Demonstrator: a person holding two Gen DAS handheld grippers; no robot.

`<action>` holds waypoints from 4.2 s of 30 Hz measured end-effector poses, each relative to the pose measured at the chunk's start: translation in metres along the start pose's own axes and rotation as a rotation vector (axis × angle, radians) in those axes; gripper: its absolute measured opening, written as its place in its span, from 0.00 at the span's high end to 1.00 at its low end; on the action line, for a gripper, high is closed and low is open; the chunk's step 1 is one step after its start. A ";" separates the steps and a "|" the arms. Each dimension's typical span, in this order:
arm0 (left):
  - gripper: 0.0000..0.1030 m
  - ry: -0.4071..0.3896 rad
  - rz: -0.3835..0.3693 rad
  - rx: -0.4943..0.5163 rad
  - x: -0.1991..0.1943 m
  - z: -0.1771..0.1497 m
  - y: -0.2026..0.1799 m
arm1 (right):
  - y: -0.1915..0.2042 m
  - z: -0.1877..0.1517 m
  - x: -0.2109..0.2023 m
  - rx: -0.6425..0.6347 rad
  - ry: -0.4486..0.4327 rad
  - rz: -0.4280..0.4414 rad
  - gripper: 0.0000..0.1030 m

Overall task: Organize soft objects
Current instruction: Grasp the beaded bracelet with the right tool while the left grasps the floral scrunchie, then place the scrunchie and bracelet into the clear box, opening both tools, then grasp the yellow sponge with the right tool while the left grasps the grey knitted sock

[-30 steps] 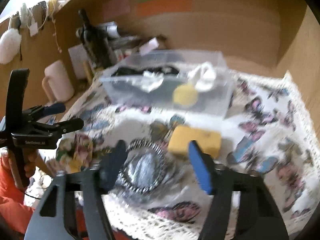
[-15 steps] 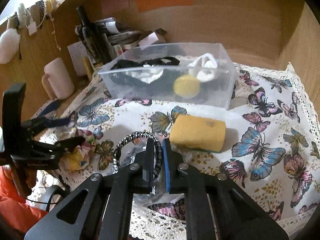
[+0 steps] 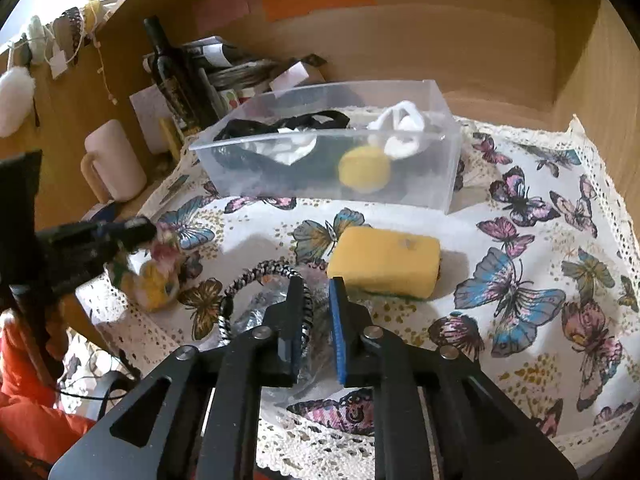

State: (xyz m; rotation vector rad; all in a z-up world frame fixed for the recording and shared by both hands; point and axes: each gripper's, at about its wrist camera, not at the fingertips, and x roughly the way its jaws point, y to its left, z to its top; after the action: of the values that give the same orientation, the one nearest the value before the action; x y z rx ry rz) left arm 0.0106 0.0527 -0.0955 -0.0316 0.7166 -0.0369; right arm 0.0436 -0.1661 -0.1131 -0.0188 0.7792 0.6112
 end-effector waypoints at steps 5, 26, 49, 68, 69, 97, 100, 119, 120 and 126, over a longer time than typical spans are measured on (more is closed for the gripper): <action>0.87 -0.046 0.014 -0.028 -0.007 0.010 0.007 | -0.001 -0.001 0.000 0.004 0.010 0.018 0.87; 0.87 -0.233 -0.009 0.001 -0.024 0.065 -0.004 | 0.003 0.017 -0.017 -0.034 -0.123 -0.029 0.94; 0.87 -0.245 -0.033 -0.011 0.039 0.150 0.001 | -0.008 0.131 -0.008 -0.150 -0.315 -0.089 0.94; 0.69 -0.108 -0.015 0.031 0.093 0.139 -0.002 | -0.040 0.141 0.081 -0.132 -0.084 -0.201 0.74; 0.67 -0.113 -0.017 0.032 0.090 0.138 -0.002 | -0.041 0.141 0.079 -0.127 -0.087 -0.204 0.69; 0.00 -0.088 -0.034 0.036 0.031 0.071 -0.034 | -0.021 0.044 0.017 -0.084 -0.050 -0.160 0.04; 0.00 -0.057 -0.044 0.050 0.035 0.059 -0.042 | -0.021 0.034 0.027 -0.072 -0.001 -0.155 0.08; 0.00 0.124 -0.216 0.099 0.065 0.028 -0.114 | -0.061 0.016 -0.033 0.091 -0.122 -0.205 0.42; 0.00 0.138 -0.224 0.103 0.068 0.026 -0.118 | -0.064 0.014 -0.039 0.098 -0.131 -0.213 0.42; 0.10 0.186 -0.277 0.116 0.080 0.013 -0.131 | -0.070 0.011 -0.050 0.128 -0.158 -0.219 0.42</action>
State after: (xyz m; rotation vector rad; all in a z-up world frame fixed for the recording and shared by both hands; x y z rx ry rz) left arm 0.0760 -0.0812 -0.1326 -0.0160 0.8904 -0.3504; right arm 0.0599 -0.2466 -0.0866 0.0599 0.6506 0.3496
